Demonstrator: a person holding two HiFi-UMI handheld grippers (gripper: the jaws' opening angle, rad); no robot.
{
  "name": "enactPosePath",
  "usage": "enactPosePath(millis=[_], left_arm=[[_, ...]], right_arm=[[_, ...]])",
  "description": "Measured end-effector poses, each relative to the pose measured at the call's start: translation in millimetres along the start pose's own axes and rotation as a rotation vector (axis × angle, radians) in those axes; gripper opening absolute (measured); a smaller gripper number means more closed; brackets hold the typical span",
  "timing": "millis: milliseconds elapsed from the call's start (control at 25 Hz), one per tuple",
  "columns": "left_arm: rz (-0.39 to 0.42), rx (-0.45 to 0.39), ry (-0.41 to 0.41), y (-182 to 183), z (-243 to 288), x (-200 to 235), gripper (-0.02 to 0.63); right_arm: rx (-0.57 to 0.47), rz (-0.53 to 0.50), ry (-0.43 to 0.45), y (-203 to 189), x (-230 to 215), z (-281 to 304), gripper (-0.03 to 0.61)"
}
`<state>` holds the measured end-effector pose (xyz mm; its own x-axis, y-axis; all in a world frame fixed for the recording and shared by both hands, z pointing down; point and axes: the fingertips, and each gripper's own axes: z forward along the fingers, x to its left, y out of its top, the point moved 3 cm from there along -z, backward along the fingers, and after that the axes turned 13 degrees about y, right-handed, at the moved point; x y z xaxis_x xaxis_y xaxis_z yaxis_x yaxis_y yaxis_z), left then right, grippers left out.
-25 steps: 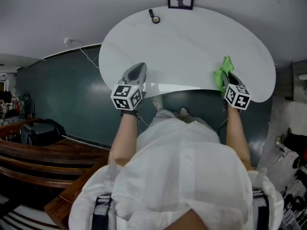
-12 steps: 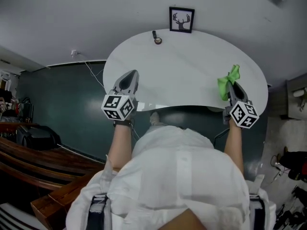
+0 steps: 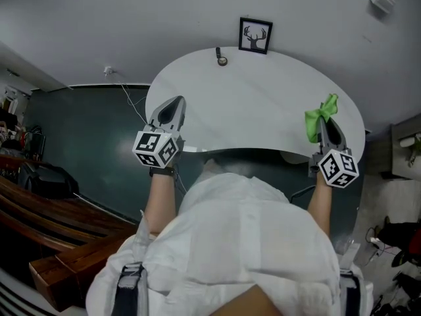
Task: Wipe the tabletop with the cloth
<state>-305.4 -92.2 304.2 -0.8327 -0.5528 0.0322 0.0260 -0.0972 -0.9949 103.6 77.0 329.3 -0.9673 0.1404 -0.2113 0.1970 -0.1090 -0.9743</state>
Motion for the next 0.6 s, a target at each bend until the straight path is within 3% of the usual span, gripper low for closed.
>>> enactPosePath(millis=[600], left_arm=[[-0.005,-0.027,0.021,6,-23,-1,0.017]], right_arm=[[0.024,-0.029,0.053,-3,16,-1,0.087]])
